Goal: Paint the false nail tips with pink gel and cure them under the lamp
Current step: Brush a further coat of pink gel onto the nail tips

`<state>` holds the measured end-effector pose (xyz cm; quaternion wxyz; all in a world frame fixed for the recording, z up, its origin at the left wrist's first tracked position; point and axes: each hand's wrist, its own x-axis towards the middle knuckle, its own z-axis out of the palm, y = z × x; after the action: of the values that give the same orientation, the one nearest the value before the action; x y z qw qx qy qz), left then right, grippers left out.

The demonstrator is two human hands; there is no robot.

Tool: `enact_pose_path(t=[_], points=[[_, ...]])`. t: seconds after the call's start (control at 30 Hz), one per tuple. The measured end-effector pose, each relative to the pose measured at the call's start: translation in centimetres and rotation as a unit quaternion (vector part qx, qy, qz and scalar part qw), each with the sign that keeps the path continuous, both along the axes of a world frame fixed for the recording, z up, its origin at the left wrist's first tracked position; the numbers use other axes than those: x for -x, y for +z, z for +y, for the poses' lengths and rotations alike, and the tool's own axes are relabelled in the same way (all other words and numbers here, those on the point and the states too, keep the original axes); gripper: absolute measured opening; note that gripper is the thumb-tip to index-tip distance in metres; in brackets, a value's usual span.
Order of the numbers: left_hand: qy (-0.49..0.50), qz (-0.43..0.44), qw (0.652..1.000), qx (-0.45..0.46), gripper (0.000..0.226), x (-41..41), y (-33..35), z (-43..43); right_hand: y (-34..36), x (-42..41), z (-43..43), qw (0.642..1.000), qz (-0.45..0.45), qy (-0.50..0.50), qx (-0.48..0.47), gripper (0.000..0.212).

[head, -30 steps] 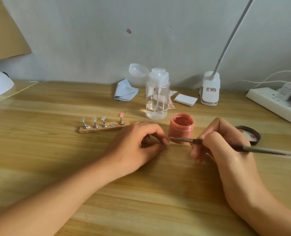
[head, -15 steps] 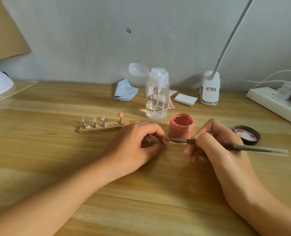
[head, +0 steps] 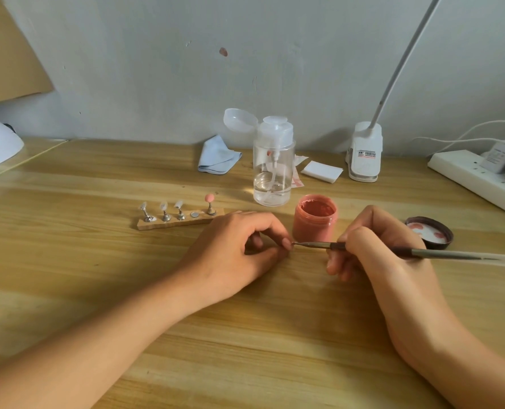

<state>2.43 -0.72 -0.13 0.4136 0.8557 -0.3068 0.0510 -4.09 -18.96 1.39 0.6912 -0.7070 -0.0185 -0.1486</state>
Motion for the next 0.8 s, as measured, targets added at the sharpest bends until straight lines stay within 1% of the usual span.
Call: enact_pose_path(t=[0.13,0.57,0.67,0.8], points=[[0.000,0.002,1.000,-0.002,0.025,0.04,-0.02,0.01,0.01,0.03,-0.08,1.000,0.007,-0.005,0.000,0.020],[0.001,0.005,1.000,-0.001,0.021,0.04,-0.02,0.01,-0.09,0.09,-0.02,1.000,-0.006,0.015,0.014,0.013],[0.002,0.008,1.000,-0.002,0.023,0.07,-0.01,0.01,-0.05,0.16,-0.04,1.000,-0.007,0.012,0.010,0.013],[-0.003,0.011,1.000,0.001,0.019,0.07,-0.01,0.02,0.06,0.22,0.02,1.000,-0.007,0.010,0.018,0.014]])
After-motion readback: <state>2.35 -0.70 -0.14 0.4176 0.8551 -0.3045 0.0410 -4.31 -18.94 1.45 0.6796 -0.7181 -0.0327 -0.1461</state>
